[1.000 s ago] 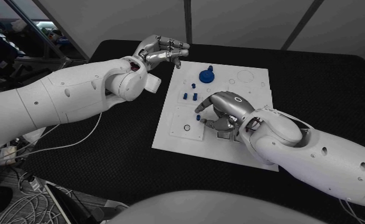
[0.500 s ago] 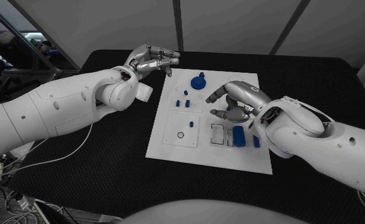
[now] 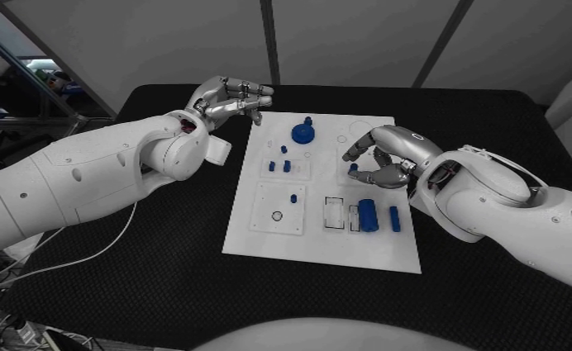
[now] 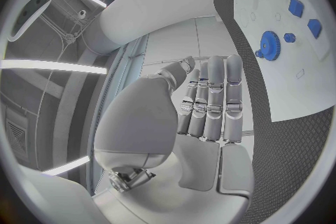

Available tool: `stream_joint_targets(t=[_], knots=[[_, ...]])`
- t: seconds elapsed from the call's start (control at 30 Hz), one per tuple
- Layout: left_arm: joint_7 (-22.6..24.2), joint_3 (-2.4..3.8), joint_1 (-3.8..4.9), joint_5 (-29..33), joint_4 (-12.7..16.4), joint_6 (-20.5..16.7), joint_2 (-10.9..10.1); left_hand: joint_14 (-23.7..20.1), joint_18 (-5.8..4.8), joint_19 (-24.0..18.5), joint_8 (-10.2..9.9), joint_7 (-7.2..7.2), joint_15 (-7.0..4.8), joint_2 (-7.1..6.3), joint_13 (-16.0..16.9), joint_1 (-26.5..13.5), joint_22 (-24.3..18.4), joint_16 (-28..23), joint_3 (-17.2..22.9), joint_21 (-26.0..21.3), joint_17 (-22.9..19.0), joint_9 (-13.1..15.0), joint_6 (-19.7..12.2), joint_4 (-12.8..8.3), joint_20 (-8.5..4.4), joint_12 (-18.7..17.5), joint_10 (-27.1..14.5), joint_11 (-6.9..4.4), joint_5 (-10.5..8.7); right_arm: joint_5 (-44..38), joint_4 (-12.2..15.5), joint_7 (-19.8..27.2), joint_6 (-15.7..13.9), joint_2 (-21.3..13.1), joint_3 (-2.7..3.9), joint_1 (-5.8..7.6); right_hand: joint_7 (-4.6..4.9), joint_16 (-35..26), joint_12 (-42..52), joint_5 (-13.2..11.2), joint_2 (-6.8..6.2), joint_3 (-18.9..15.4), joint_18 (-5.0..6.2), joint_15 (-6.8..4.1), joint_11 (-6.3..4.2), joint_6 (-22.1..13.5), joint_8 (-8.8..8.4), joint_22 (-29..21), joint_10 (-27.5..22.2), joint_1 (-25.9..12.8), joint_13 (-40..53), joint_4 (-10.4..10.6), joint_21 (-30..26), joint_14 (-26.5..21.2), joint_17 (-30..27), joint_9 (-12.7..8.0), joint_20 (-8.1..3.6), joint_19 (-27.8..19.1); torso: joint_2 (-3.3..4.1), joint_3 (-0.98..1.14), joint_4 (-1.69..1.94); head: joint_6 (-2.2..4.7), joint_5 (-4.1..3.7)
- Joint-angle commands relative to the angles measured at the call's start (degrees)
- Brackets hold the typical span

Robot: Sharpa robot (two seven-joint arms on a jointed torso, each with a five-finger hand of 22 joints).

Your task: Assemble the parts on the task board

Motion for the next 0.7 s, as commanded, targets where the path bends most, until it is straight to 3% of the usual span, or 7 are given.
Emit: stream_joint_targets(t=[0.03,0.3,0.7], knots=[[0.2,0.03,0.07,0.2,-0.1,0.7,0.1,-0.1,0.34,-0.3,-0.4,0.27,0.16,0.19,-0.1,-0.3,-0.1,-0.3,0.1,-0.4,-0.1,-0.1,0.0,0.0,0.2,0.1,-0.3,-0.05,0.27,-3.3,0.0,-1.6,3.5,0.2,0.06,0.11,-0.55,0.2,0.3,-0.3,-0.15,-0.5,0.07,-0.18,-0.15,0.0,-0.05,-0.2,-0.3,-0.5,-0.1,0.0,0.0,0.7,-0.1,0.1,0.05,0.4,0.02,-0.01,0.06,0.12,-0.17],[0.2,0.03,0.06,0.2,-0.1,0.8,0.2,-0.1,0.34,-0.3,-0.4,0.27,0.16,0.19,-0.1,-0.3,-0.1,-0.3,0.1,-0.4,-0.1,-0.1,0.0,0.0,0.2,0.1,-0.3,-0.05,0.27,-6.3,-1.6,-2.7,4.4,1.5,0.07,0.12,-0.9,0.1,0.6,-0.4,0.25,-0.6,0.11,-0.22,-0.17,0.1,-0.01,-0.4,-0.6,-0.1,-0.2,0.0,-0.2,0.7,-0.3,0.1,-0.02,0.4,0.02,-0.11,0.15,0.2,-0.33],[0.2,0.03,0.05,0.2,-0.3,0.8,0.3,-0.1,0.34,-0.3,-0.4,0.27,0.16,0.19,-0.1,-0.3,-0.1,-0.3,0.1,-0.4,-0.1,-0.1,0.0,0.0,0.2,0.1,-0.3,-0.05,0.27,-9.2,-3.4,-3.7,3.1,3.1,0.07,0.11,-0.95,0.0,1.2,-1.0,1.16,-0.1,0.1,-0.29,-0.23,0.5,0.09,-0.5,-0.7,0.8,-0.4,-0.1,-0.3,0.8,-0.5,0.2,-0.12,0.5,0.05,0.0,0.05,0.2,-0.36]])
